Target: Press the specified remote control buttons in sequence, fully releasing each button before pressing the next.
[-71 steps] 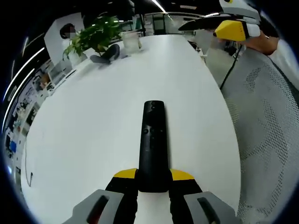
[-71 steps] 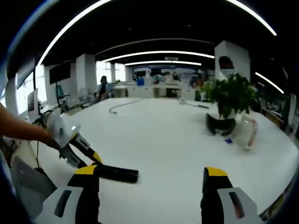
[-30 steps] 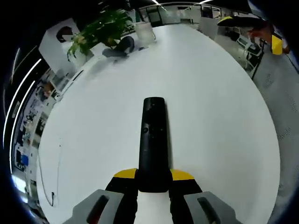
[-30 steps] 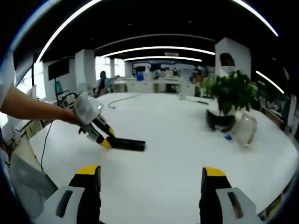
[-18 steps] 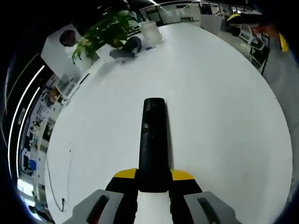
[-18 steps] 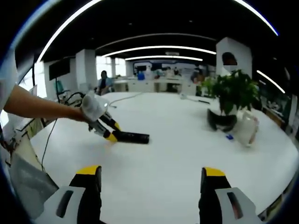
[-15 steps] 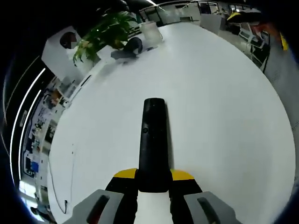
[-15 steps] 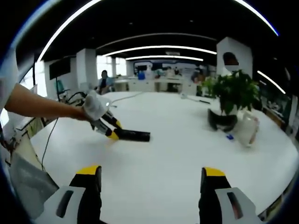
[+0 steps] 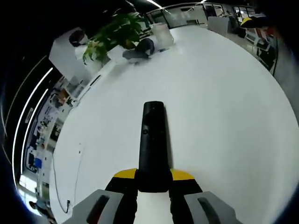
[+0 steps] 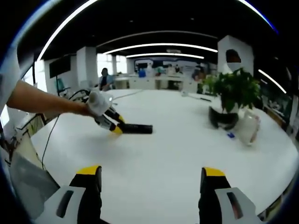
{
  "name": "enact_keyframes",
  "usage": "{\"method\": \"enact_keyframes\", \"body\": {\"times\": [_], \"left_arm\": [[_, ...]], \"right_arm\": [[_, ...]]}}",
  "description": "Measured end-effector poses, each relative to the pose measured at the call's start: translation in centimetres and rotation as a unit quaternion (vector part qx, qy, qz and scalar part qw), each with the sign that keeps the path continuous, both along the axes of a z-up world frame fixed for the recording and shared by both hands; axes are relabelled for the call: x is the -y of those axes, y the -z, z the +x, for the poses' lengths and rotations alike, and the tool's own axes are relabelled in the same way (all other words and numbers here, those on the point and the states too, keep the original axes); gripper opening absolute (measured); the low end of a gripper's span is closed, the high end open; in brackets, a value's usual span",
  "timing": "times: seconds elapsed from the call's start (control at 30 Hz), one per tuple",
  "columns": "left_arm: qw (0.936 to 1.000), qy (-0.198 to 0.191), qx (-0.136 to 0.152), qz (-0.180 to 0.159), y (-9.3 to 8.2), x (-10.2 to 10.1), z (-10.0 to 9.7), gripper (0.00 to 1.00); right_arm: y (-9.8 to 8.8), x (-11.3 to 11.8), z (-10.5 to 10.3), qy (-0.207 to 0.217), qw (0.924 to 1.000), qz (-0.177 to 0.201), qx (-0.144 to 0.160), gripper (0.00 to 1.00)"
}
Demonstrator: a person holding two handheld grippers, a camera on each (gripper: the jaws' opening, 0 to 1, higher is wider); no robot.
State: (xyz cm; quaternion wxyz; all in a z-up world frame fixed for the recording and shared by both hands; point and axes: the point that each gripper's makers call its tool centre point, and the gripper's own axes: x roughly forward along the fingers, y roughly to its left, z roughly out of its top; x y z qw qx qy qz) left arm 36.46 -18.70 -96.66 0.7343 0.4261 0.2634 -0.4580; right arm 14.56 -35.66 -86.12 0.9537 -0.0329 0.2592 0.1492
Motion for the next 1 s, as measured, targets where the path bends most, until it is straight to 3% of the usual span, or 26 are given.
{"method": "enact_keyframes", "body": {"times": [0.1, 0.13, 0.23, 0.47, 0.6, 0.63, 0.73, 0.83, 0.93, 1.0], "left_arm": [[0.9997, -0.021, 0.002, -0.011, 0.0, -0.1, 0.1, 0.24], [0.9985, -0.047, 0.023, -0.015, -0.1, -0.4, 0.7, 0.24], [0.9951, -0.089, 0.009, -0.043, 0.0, -0.5, 0.4, 0.24], [0.9837, -0.151, 0.023, -0.095, -1.2, -1.2, 0.9, 0.33], [0.9727, -0.186, 0.036, -0.134, -2.3, -1.7, 0.9, 0.52], [0.9666, -0.201, 0.054, -0.150, -2.9, -2.0, 1.1, 0.60], [0.9505, -0.238, 0.057, -0.192, -3.7, -2.8, 0.6, 0.66], [0.9402, -0.261, 0.020, -0.218, -3.5, -3.0, -0.3, 0.72], [0.9319, -0.273, 0.047, -0.234, -4.8, -3.8, -0.7, 0.84], [0.9215, -0.282, 0.062, -0.260, -5.9, -4.1, -1.1, 0.93]], "right_arm": [[0.0, -0.1, 0.0, -0.002, 1.0000, 0.000, -0.001, 0.86], [0.0, 0.0, 0.0, -0.001, 1.0000, 0.000, 0.000, 0.86], [-0.1, 0.0, 0.0, 0.000, 1.0000, 0.004, 0.000, 0.86], [-0.2, 0.1, 0.0, 0.002, 1.0000, 0.005, 0.002, 0.86], [-0.3, 0.1, 0.0, 0.001, 1.0000, 0.007, 0.006, 0.86], [-0.4, 0.1, 0.0, 0.002, 0.9999, 0.008, 0.007, 0.86], [-0.5, 0.0, 0.0, 0.002, 0.9999, 0.011, 0.010, 0.86], [-0.7, 0.1, 0.0, 0.003, 0.9998, 0.014, 0.014, 0.86], [-0.9, 0.1, 0.0, 0.004, 0.9997, 0.018, 0.017, 0.87], [-1.0, 0.1, 0.0, 0.005, 0.9996, 0.020, 0.019, 0.87]]}}
